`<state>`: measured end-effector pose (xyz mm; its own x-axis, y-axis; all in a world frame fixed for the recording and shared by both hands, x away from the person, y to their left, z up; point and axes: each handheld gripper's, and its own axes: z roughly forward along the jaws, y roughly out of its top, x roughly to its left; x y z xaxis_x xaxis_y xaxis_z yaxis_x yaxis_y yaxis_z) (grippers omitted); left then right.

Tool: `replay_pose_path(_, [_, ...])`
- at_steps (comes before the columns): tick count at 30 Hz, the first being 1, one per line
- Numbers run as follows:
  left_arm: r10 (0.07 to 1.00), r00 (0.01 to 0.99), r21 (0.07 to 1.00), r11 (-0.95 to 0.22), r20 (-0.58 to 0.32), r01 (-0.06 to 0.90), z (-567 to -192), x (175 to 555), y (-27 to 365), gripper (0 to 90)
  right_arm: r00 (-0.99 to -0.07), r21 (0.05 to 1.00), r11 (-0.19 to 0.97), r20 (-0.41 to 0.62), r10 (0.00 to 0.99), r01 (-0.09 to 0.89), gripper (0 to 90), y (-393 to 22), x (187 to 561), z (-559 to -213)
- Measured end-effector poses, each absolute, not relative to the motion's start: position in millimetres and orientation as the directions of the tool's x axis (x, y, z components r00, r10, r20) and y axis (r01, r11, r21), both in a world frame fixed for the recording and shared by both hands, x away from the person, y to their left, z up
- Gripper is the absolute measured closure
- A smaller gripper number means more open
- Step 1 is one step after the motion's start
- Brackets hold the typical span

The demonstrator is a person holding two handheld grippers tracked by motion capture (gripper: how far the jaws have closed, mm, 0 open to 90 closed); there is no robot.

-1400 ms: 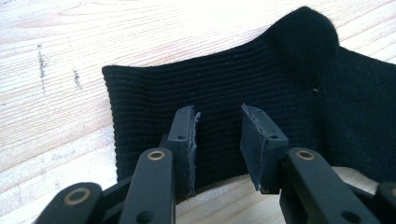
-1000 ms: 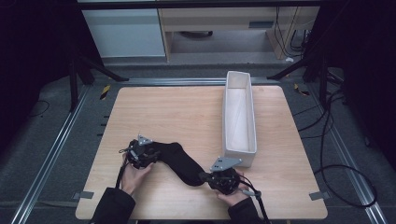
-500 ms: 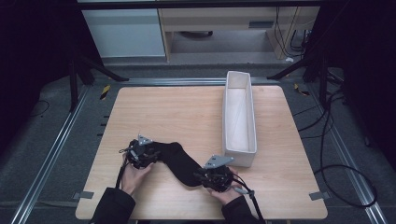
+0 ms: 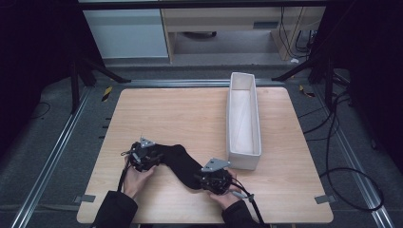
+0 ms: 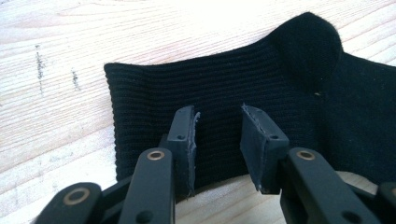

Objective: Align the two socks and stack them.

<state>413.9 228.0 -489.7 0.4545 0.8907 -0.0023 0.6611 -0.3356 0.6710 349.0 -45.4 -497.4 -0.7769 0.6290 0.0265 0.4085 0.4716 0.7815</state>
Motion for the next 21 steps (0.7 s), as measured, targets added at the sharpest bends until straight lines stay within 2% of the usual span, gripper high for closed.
replay_pose_path(2, [0.890, 0.456, 0.672, -0.335, -0.005, 0.661, -489.8, 414.1, 228.4, 64.6, -0.760, 0.753, 0.515, -0.030, 0.649, 0.410, 71.5, -39.7, 352.3, -503.9])
replay_pose_path(8, [0.890, 0.456, 0.673, -0.335, -0.004, 0.660, -489.9, 414.2, 228.3, 64.6, -0.715, 0.791, 0.439, -0.003, 0.699, 0.427, 73.0, -44.4, 365.3, -496.7])
replay_pose_path(17, [0.889, 0.458, 0.673, -0.336, -0.005, 0.659, -490.0, 414.3, 228.6, 64.6, -0.717, 0.760, 0.456, 0.020, 0.697, 0.464, 77.6, -35.9, 387.7, -505.0])
replay_pose_path(19, [0.889, 0.458, 0.673, -0.335, -0.006, 0.659, -490.0, 414.4, 228.7, 64.5, -0.718, 0.758, 0.453, 0.028, 0.695, 0.468, 80.2, -35.9, 388.6, -505.1])
replay_pose_path(21, [0.889, 0.459, 0.673, -0.335, -0.007, 0.659, -490.0, 414.6, 228.7, 64.5, -0.723, 0.757, 0.450, 0.044, 0.689, 0.474, 86.5, -35.1, 388.6, -505.6])
